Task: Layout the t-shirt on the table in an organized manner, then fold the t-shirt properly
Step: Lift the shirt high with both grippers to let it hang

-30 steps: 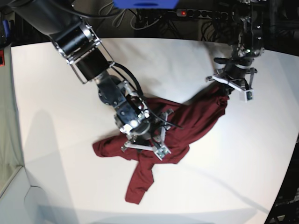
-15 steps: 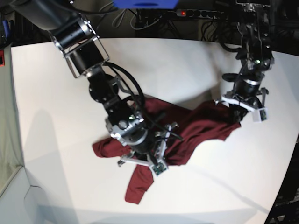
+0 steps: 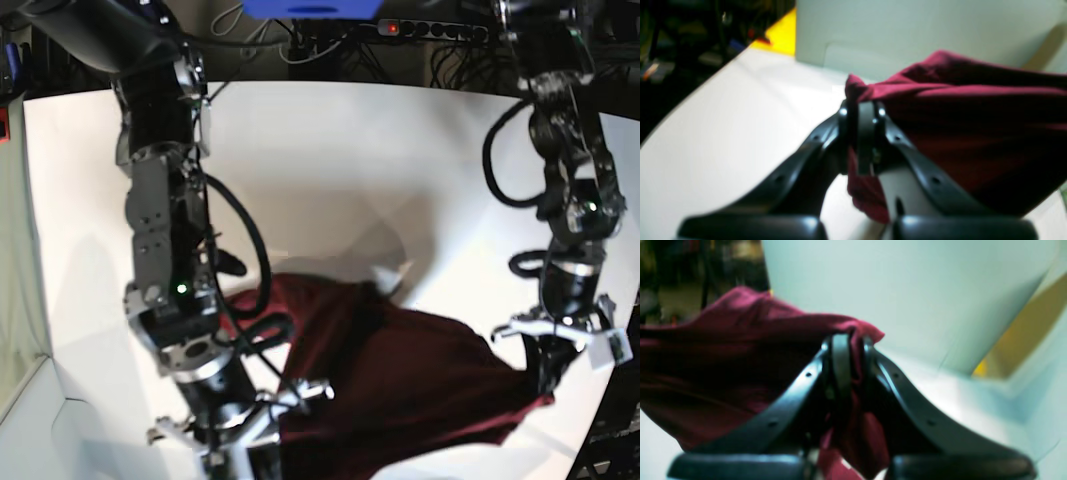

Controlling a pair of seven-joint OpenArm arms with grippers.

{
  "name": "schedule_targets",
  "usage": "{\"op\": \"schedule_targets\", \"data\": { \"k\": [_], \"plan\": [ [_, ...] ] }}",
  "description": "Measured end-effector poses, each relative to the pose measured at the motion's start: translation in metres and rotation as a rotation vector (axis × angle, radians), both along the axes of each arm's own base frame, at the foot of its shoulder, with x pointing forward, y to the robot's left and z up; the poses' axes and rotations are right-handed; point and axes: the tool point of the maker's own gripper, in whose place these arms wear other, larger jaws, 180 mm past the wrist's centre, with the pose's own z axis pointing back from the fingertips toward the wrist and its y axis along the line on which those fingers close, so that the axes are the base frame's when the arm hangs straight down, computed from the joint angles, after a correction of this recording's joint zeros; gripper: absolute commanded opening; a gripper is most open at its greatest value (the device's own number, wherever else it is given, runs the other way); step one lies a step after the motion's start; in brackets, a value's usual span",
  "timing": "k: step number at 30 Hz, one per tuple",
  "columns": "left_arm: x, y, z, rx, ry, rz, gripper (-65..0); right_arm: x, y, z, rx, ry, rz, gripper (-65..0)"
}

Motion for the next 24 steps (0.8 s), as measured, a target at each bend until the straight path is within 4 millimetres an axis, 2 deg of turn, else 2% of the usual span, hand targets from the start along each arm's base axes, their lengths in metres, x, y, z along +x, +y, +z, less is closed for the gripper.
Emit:
{"op": "schedule_targets", "data": {
  "k": [6, 12, 17, 21, 24],
  "plan": [
    [0.020, 0.000, 0.071, 0.006, -0.170, 0.003, -64.9, -0.011, 0.000, 0.052, 0.023, -0.135, 0.005, -65.0],
    [0.030, 0.003, 0.163, 0.004, -0.381, 0.018, -64.9, -0.016, 0.014, 0.108, 0.080, -0.255, 0.032, -65.0],
    [0.028, -0.017, 0.233, 0.109, -0.540, 0.014, -64.9, -0.022, 0.016, 0.162, 0.088, -0.381, 0.037, -65.0],
    [0.028, -0.036, 0.252, 0.180, -0.573, 0.010, -64.9, -0.027, 0.006, 0.199, 0.146, -0.457, 0.001, -65.0],
    [0.026, -0.037, 0.262, 0.187, -0.596, 0.010, -64.9, -0.028, 0.007, 0.209, 0.146, -0.479, 0.001, -65.0]
  ]
}}
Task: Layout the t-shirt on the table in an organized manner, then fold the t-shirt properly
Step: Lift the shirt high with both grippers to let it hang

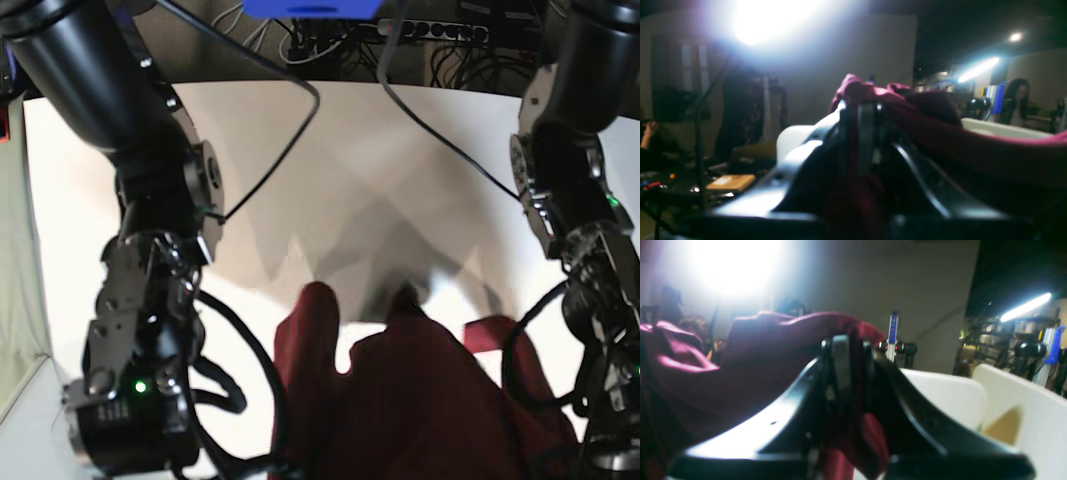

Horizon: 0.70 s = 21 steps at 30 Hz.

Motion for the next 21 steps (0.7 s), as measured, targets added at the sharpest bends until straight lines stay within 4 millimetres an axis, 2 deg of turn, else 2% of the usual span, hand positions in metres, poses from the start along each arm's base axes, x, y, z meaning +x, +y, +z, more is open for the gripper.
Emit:
{"op": "schedule_targets", "data": {
  "k": [3, 6, 10, 12, 17, 21],
  "plan": [
    [-0.001, 0.003, 0.002, 0.007, -0.006, 0.011, -64.9, 0.000, 0.003, -0.001, 0.010, 0.007, 0.009, -65.0],
    [-0.003, 0.012, 0.003, 0.012, -0.007, 0.028, -64.9, 0.003, -0.006, -0.010, -0.003, 0.013, -0.065, -65.0],
    [-0.004, 0.019, 0.009, 0.007, -0.018, 0.043, -64.9, 0.010, -0.006, -0.057, -0.009, 0.119, -0.076, -65.0],
    [0.006, 0.020, 0.007, -0.001, -0.008, 0.037, -64.9, 0.013, -0.005, -0.080, -0.012, 0.175, -0.073, -65.0],
    [0.044, 0.024, -0.019, -0.050, 0.118, 0.022, -64.9, 0.009, -0.005, -0.120, -0.017, 0.251, -0.075, -65.0],
    [0.073, 0.010, -0.033, -0.109, 0.187, -0.023, -64.9, 0.008, -0.005, -0.148, -0.026, 0.321, -0.080, -65.0]
  ]
}}
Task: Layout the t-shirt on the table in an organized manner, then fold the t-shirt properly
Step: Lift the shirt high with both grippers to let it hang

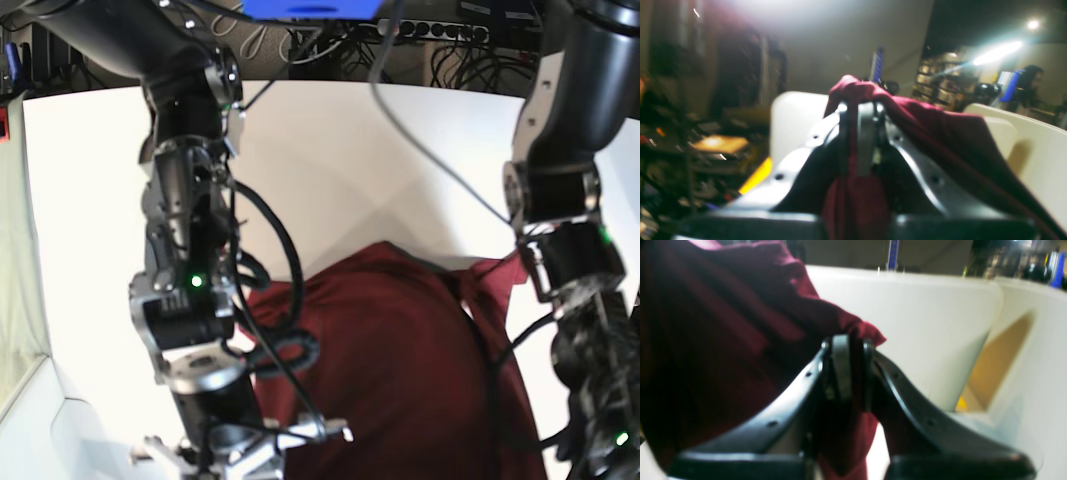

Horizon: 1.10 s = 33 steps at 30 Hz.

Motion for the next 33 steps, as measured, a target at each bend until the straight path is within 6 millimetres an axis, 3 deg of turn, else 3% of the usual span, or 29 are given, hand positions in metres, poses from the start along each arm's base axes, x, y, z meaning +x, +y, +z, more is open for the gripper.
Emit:
{"op": "schedule_targets", "data": {
  "k": [5, 10, 13, 17, 20, 26, 30, 33],
  "plan": [
    [0.031, -0.025, -0.020, -0.077, 0.055, -0.053, -64.8, -0.004, -0.018, -0.010, 0.020, 0.018, -0.046, -65.0],
    [0.035, -0.029, -0.018, -0.079, -0.021, -0.042, -64.8, -0.004, -0.017, -0.012, 0.019, 0.022, -0.043, -65.0],
    [0.031, -0.027, -0.010, -0.071, -0.066, -0.033, -64.8, 0.000, -0.011, -0.001, 0.007, 0.005, -0.030, -65.0],
    [0.030, -0.024, -0.006, -0.078, -0.072, -0.021, -64.8, 0.002, -0.001, 0.032, -0.011, -0.073, -0.013, -65.0],
    [0.028, -0.021, 0.012, -0.077, -0.104, -0.015, -64.8, 0.005, 0.009, 0.044, -0.034, -0.099, 0.004, -65.0],
    [0.022, -0.024, 0.058, -0.075, -0.189, -0.023, -64.8, -0.001, 0.026, 0.046, -0.105, -0.127, 0.004, -65.0],
    [0.036, -0.038, 0.059, -0.063, -0.159, -0.046, -64.8, -0.005, 0.019, 0.050, -0.101, -0.137, -0.015, -65.0],
    [0.050, -0.065, 0.040, -0.023, -0.100, -0.087, -64.8, -0.004, -0.009, 0.045, -0.080, -0.130, -0.095, -65.0]
  ]
}}
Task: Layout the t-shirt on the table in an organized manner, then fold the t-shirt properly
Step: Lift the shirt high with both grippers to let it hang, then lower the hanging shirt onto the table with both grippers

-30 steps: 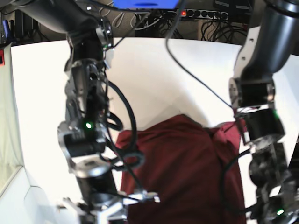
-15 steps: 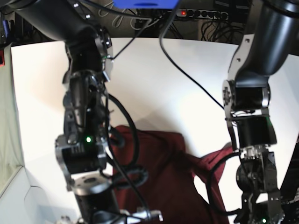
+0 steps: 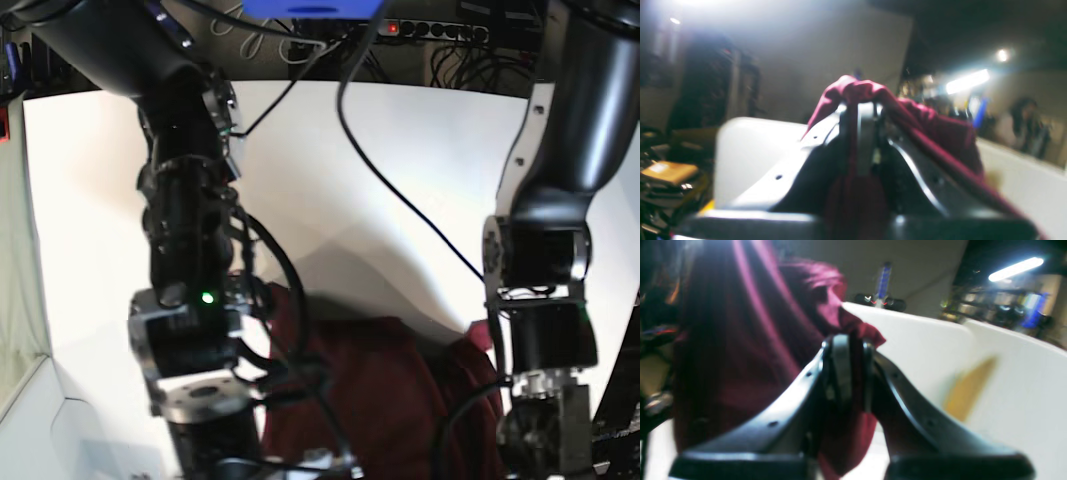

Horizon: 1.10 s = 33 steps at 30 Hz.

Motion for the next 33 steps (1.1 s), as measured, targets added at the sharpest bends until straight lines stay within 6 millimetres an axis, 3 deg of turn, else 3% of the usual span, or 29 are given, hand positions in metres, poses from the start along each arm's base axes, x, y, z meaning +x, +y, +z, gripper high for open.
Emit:
{"op": "schedule_targets", "data": {
  "k": [6, 11, 16, 19, 24, 28, 33],
  "plan": [
    [0.017, -0.065, -0.039, 0.050, 0.109, -0.104, -64.8, 0.004, -0.028, -0.046, 0.034, 0.120, -0.066, -65.0],
    [0.027, -0.096, -0.059, 0.022, 0.092, -0.134, -64.8, 0.001, -0.035, -0.073, 0.043, 0.180, -0.084, -65.0],
    [0.026, -0.142, -0.077, 0.090, 0.075, -0.188, -64.8, -0.005, -0.052, -0.100, 0.059, 0.219, -0.123, -65.0],
    [0.023, -0.167, -0.086, 0.110, 0.069, -0.224, -64.8, -0.009, -0.073, -0.112, 0.079, 0.230, -0.177, -65.0],
    [0.027, -0.175, -0.126, 0.159, 0.123, -0.229, -64.7, -0.020, -0.104, -0.144, 0.103, 0.284, -0.256, -65.0],
    [0.013, -0.207, -0.168, 0.280, 0.145, -0.278, -64.6, -0.030, -0.123, -0.163, 0.108, 0.314, -0.308, -65.0],
    [-0.016, -0.254, -0.190, 0.387, 0.086, -0.381, -64.6, -0.041, -0.152, -0.184, 0.139, 0.361, -0.380, -65.0]
  ]
}}
